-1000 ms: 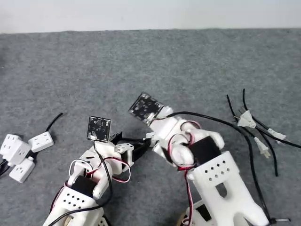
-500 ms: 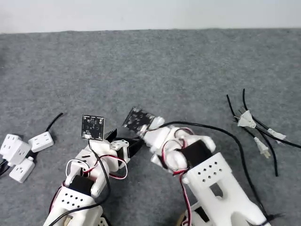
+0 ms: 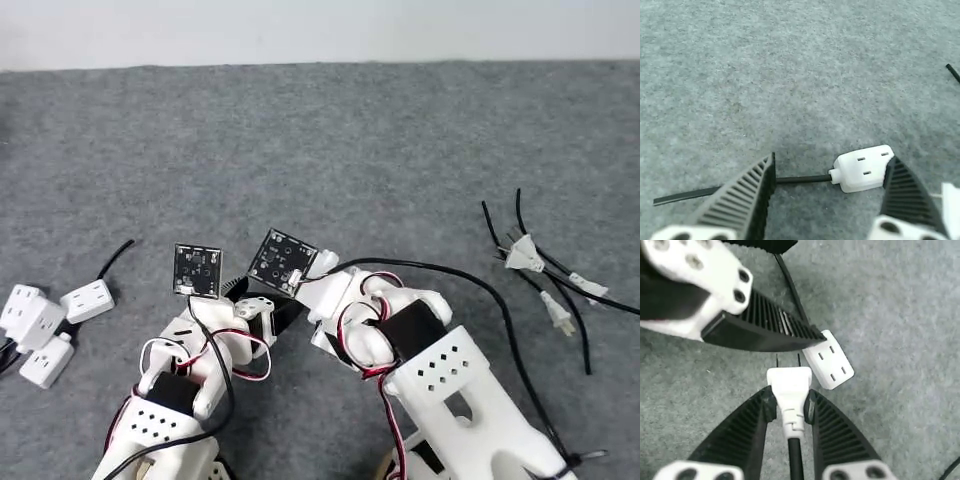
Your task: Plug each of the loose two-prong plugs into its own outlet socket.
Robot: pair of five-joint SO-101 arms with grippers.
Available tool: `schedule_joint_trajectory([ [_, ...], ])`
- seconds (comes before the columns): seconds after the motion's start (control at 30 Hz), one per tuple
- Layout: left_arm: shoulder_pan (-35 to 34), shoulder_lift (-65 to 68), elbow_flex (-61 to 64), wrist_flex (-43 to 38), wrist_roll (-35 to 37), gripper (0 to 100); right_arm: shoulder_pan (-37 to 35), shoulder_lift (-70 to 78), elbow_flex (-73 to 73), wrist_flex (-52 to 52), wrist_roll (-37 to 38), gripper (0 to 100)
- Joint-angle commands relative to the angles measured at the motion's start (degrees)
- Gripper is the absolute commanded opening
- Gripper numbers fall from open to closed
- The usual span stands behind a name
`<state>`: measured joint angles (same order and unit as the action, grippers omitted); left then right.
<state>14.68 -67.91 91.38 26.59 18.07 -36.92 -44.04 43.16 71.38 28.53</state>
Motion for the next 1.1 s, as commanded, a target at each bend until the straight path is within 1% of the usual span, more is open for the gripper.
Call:
schedule_joint_trajectory([
  [0.0,-0.1,-0.6,-1.8,-1.7,0.4,33,-0.5,-1.3,-3.5,-2.4,-0.7,0.8],
  [0.13,-0.1,-0.6,-1.7,-1.7,0.4,33,-0.5,-1.3,-3.4,-4.7,-2.4,0.8],
  [0.23,0.2,-0.5,-1.6,-1.5,0.4,33,-0.5,-1.5,-3.4,-5.9,-2.2,0.8],
  [0.47,6.3,-0.5,1.5,-1.7,-1.3,33,-0.4,-1.9,-3.6,-6.5,-2.3,0.8],
  [0.83,6.2,-0.5,1.5,-1.7,-1.5,33,-0.1,-1.8,-3.4,-5.6,-2.0,0.8],
  [0.93,6.2,-0.5,1.5,-1.7,-1.5,33,2.2,-1.7,-3.4,-3.5,1.6,0.8],
  [1.07,6.1,-0.5,1.5,-1.7,-1.5,33,8.7,-1.3,-3.4,-3.0,6.6,0.8],
])
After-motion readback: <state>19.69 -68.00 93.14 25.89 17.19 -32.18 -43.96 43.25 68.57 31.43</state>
